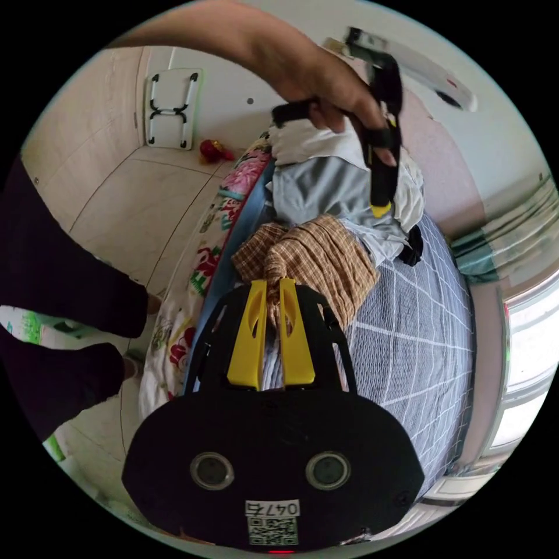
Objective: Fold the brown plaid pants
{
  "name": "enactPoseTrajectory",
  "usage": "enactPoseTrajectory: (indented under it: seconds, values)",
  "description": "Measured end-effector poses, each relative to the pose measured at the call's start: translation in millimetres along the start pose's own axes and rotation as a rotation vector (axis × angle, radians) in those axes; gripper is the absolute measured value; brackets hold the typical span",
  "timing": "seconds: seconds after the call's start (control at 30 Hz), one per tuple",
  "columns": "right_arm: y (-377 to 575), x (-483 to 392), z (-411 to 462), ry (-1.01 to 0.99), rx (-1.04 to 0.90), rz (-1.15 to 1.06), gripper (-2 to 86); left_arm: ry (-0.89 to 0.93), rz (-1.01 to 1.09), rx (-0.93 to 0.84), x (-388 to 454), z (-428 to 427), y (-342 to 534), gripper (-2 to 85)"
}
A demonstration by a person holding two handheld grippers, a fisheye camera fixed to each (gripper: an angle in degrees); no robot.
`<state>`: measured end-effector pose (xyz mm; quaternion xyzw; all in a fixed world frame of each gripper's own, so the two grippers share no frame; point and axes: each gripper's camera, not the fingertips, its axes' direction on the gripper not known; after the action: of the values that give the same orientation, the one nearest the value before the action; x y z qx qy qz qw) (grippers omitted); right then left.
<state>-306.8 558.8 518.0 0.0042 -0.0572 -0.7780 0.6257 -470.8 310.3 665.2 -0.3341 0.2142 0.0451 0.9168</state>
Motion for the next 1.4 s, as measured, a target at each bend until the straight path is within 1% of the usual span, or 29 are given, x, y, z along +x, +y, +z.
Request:
enactPoseTrajectory:
  seconds: [0.07, 0.17, 0.2, 0.23, 0.27, 0.3, 0.33, 0.37, 0.43, 0.5, 0.57, 0.63, 0.7, 0.73, 0.77, 0.83, 0.87, 0.9, 0.97, 1.03, 1.13, 1.2, 1.27, 1.33, 1.4]
  values:
    - [3, -5, 0, -0.005, -0.013, -0.046, 1.1, 0.038, 0.129, -0.063, 10, 13, -22, -0.8]
    - [9, -7, 6, -0.047, -0.052, -0.095, 1.8, 0.055, 0.249, -0.167, 25, 46, -37, -0.8]
    - [11, -2, 5, -0.066, -0.053, -0.075, 2.1, 0.051, 0.261, -0.197, 27, 55, -37, -0.8]
    - [13, 7, 0, -0.075, -0.036, -0.020, 2.2, 0.026, 0.260, -0.286, 29, 75, -36, -0.8]
    - [14, 12, -3, -0.076, -0.027, 0.017, 2.2, -0.008, 0.256, -0.326, 30, 85, -33, -0.8]
    - [17, 25, -11, -0.076, -0.011, 0.101, 2.1, -0.020, 0.250, -0.308, 31, 82, -31, -0.8]
    - [20, 39, -20, -0.069, 0.019, 0.191, 1.9, -0.021, 0.231, -0.236, 31, 69, -29, -0.8]
    - [22, 46, -24, -0.063, 0.040, 0.238, 1.7, 0.009, 0.199, -0.157, 30, 52, -27, -0.8]
    - [32, 70, -30, -0.045, 0.103, 0.389, 1.3, 0.057, 0.148, -0.074, 29, 31, -23, -0.8]
    - [38, 80, -23, -0.043, 0.117, 0.442, 1.1, 0.067, 0.152, -0.047, 34, 24, -18, -0.8]
    - [41, 82, -3, -0.070, 0.091, 0.451, 1.1, 0.023, 0.210, -0.099, 44, 41, -16, -0.9]
    - [48, 72, 40, -0.147, 0.005, 0.426, 1.0, -0.010, 0.234, -0.196, 48, 72, -14, -0.9]
    - [57, 61, 71, -0.201, -0.048, 0.420, 1.1, 0.029, 0.224, -0.239, 45, 102, -11, -0.9]
    - [62, 59, 82, -0.199, -0.055, 0.431, 1.2, 0.081, 0.190, -0.208, 38, 107, -11, -0.9]
    - [64, 60, 83, -0.194, -0.050, 0.434, 1.3, 0.147, 0.138, -0.218, 28, 108, -14, -0.9]
    - [70, 75, 79, -0.219, -0.068, 0.443, 2.2, 0.218, 0.060, -0.220, 16, 104, -16, -0.9]
    - [73, 80, 74, -0.212, -0.055, 0.459, 2.8, 0.215, 0.031, -0.197, 13, 95, -15, -0.8]
    - [82, 91, 62, -0.176, -0.017, 0.506, 4.0, 0.200, 0.025, -0.182, 13, 89, -14, -0.8]
    - [100, 110, 49, -0.137, 0.016, 0.589, 7.3, 0.108, 0.043, -0.130, 19, 59, -12, -0.8]
    - [130, 137, 54, -0.180, -0.011, 0.711, 10.4, 0.071, 0.071, -0.094, 29, 36, -12, -0.8]
    - [165, 156, 76, -0.215, -0.033, 0.779, 11.8, 0.055, 0.149, -0.088, 59, 20, -14, -0.8]
    - [178, 160, 93, -0.257, -0.052, 0.781, 12.5, 0.025, 0.218, -0.132, 82, 26, -11, -0.8]
    - [187, 161, 109, -0.298, -0.061, 0.794, 12.8, -0.048, 0.293, -0.229, 108, 51, 2, -0.8]
    - [198, 162, 123, -0.334, -0.069, 0.833, 12.7, -0.083, 0.292, -0.275, 116, 71, 13, -0.8]
    - [203, 162, 129, -0.335, -0.076, 0.874, 11.7, -0.063, 0.234, -0.234, 112, 78, 19, -0.8]
